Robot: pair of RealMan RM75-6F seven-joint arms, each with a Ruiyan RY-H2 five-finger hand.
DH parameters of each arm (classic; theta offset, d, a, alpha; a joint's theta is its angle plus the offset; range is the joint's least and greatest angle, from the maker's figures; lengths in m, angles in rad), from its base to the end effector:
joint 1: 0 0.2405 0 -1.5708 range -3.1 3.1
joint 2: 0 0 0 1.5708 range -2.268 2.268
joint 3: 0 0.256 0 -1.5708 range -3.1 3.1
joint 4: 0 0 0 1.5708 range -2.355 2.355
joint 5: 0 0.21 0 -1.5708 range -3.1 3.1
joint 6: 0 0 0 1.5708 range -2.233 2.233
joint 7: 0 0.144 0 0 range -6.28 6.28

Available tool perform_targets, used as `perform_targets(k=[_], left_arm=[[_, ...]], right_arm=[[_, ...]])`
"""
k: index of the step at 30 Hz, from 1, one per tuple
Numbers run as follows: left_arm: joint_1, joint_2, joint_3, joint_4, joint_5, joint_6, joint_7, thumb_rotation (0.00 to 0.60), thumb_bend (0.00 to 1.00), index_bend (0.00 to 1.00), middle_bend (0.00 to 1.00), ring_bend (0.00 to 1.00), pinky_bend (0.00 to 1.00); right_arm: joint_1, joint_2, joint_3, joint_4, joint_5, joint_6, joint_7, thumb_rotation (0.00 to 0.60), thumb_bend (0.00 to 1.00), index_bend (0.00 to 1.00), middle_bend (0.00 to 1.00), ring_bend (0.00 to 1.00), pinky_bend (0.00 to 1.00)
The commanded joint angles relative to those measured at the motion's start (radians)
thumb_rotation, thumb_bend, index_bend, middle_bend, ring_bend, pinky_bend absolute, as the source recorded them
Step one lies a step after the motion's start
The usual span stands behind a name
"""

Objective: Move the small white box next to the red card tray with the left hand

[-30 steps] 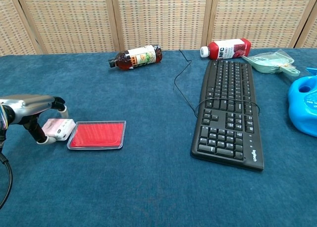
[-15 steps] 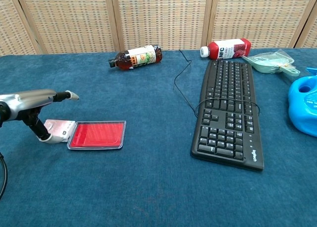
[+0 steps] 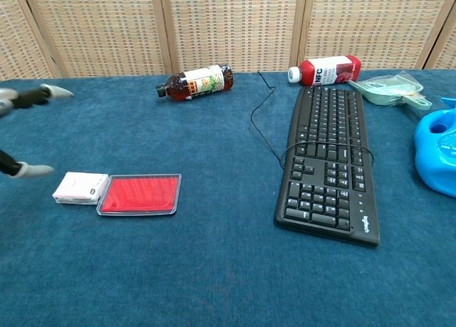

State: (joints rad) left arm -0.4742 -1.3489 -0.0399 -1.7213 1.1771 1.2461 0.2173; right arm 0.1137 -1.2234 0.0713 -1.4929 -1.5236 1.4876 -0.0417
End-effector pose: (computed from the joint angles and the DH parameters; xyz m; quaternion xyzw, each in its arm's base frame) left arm -0.2216 0.2670 0.0504 -0.6482 -0.4569 -0.3861 0.4711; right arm -0.3146 -0.1957 0.1384 0.6091 -0.3517 0.3921 0.5929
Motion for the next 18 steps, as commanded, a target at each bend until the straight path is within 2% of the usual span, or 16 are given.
perform_targets(k=[1,5,10,18], left_arm=[[0.107,0.005,0.056,0.062,0.119,0.157,-0.043,0.600,0.25,0.00,0.00,0.00,0.00],[0.188,-0.008,0.086,0.151,0.213,0.300,-0.028,0.600,0.25,0.00,0.00,0.00,0.00],[0.251,-0.038,0.093,0.256,0.274,0.406,-0.005,0.600,0.25,0.00,0.00,0.00,0.00],[0.284,-0.037,0.077,0.306,0.286,0.408,-0.020,0.600,0.24,0.00,0.00,0.00,0.00]], right_arm=[[0.001,-0.003,-0.001,0.003,0.001,-0.002,-0.007,0.600,0.00,0.00,0.00,0.00,0.00],[0.000,-0.014,0.002,0.010,0.004,0.002,-0.031,0.600,0.00,0.01,0.00,0.00,0.00],[-0.001,-0.019,0.003,0.012,0.002,0.008,-0.041,0.600,0.00,0.01,0.00,0.00,0.00],[-0.001,-0.019,0.003,0.008,-0.006,0.016,-0.046,0.600,0.00,0.01,0.00,0.00,0.00]])
